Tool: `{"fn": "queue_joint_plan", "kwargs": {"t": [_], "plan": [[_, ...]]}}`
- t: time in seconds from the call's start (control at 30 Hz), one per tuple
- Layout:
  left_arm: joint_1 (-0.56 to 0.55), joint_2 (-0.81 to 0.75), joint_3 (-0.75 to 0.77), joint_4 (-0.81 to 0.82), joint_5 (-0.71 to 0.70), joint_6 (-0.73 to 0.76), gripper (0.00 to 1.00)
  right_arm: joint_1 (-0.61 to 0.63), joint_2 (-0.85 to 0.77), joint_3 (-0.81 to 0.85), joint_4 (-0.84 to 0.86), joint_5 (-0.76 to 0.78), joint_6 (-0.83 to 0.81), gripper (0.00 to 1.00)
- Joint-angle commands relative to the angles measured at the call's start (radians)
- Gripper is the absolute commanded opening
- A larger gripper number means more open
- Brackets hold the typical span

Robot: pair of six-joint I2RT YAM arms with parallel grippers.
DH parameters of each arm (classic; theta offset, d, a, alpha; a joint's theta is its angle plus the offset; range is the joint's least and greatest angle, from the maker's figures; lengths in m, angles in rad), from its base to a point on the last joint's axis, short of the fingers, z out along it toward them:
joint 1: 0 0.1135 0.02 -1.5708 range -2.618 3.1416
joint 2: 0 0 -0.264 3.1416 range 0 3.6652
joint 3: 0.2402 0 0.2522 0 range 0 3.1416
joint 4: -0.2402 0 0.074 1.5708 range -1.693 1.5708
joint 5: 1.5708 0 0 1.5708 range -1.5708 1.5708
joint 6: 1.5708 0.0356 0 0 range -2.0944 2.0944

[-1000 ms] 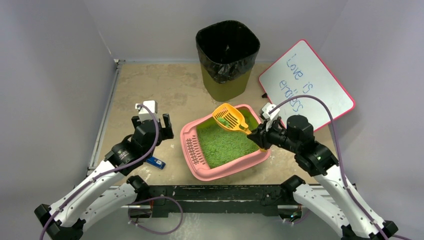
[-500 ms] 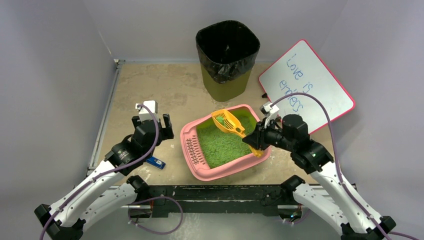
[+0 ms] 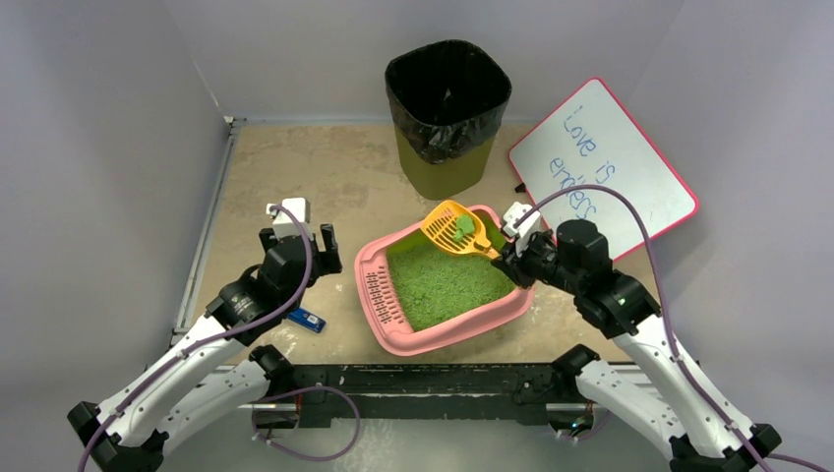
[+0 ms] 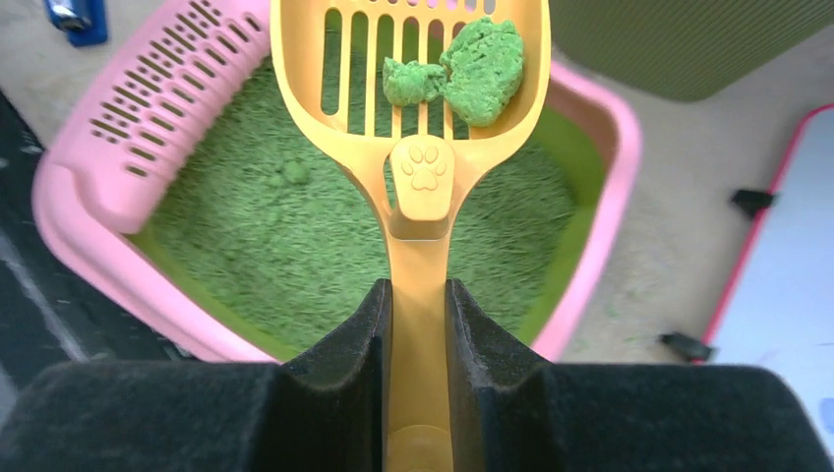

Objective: Clean the litter box

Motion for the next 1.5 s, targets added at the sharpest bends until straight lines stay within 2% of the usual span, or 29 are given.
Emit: {"fn": "queue_joint_plan", "kwargs": {"t": [0.0, 0.13, 0.37, 0.73, 0.97, 1.13, 1.27, 1.47], "plan": [[-0.001, -0.016, 0.027, 0.03, 0.001, 0.021, 0.79, -0.004, -0.009, 0.109, -0.037, 0.092, -0.315, 0.0], [-0.001, -0.02, 0.025, 0.03, -0.002, 0.019, 0.79, -0.004, 0.007, 0.187, -0.087, 0.178, -0.42, 0.0], [0.0, -0.018, 0.027, 0.028, -0.001, 0.022, 0.79, -0.004, 0.082, 0.274, -0.203, 0.233, -0.527, 0.0], [0.0, -0.025, 0.026, 0.025, 0.001, 0.02, 0.79, -0.004, 0.081, 0.309, -0.182, 0.262, -0.496, 0.0], [-0.001, -0.025, 0.027, 0.024, 0.001, 0.019, 0.79, -0.004, 0.106, 0.401, -0.167, 0.263, -0.358, 0.0], [0.0, -0.028, 0.027, 0.027, 0.001, 0.025, 0.79, -0.004, 0.174, 0.519, -0.188, 0.298, -0.266, 0.0], [0.0, -0.027, 0.028, 0.024, 0.002, 0.026, 0.79, -0.005, 0.247, 0.609, -0.245, 0.26, -0.226, 0.0], [-0.001, -0.035, 0.025, 0.025, 0.002, 0.028, 0.79, -0.005, 0.356, 0.702, -0.244, 0.325, -0.259, 0.0]]}}
